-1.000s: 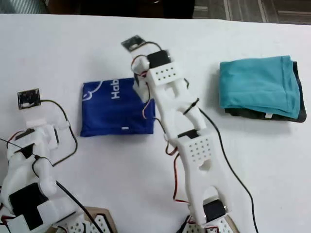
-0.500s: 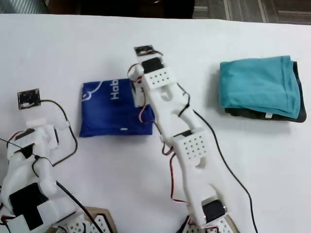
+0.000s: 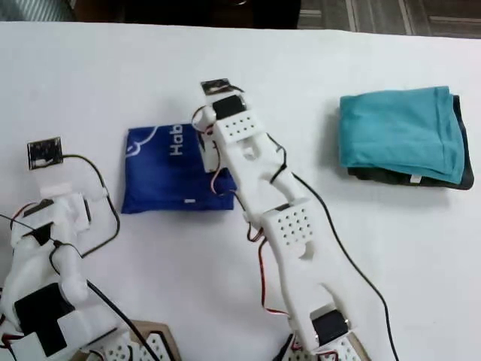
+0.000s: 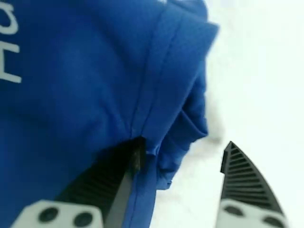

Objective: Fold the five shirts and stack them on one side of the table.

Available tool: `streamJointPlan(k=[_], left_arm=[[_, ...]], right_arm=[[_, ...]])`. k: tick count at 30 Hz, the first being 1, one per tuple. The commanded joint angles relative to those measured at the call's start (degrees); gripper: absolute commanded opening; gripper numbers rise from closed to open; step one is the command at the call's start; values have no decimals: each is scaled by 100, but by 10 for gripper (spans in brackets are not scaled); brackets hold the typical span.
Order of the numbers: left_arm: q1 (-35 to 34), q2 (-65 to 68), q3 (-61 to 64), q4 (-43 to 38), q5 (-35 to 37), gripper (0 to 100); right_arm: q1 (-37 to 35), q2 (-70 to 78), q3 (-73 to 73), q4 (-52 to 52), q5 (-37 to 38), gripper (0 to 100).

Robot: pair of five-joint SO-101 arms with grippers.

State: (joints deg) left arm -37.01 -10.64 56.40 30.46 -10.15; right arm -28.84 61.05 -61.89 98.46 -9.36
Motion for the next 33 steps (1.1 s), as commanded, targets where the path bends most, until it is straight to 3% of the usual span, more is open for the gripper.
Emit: streamJointPlan(k=[1, 6, 12, 33], left_arm=[[53, -114, -22, -97, 26, 27], [53, -114, -22, -97, 26, 27], [53, -114, -22, -97, 26, 27], [53, -114, -22, -97, 26, 27]], right_arm=[[171, -637, -659, 198, -44, 262], [136, -1226, -1143, 242, -44, 262], [-233, -1174, -527, 224, -70, 262], [66, 910, -1029, 242, -44, 293]])
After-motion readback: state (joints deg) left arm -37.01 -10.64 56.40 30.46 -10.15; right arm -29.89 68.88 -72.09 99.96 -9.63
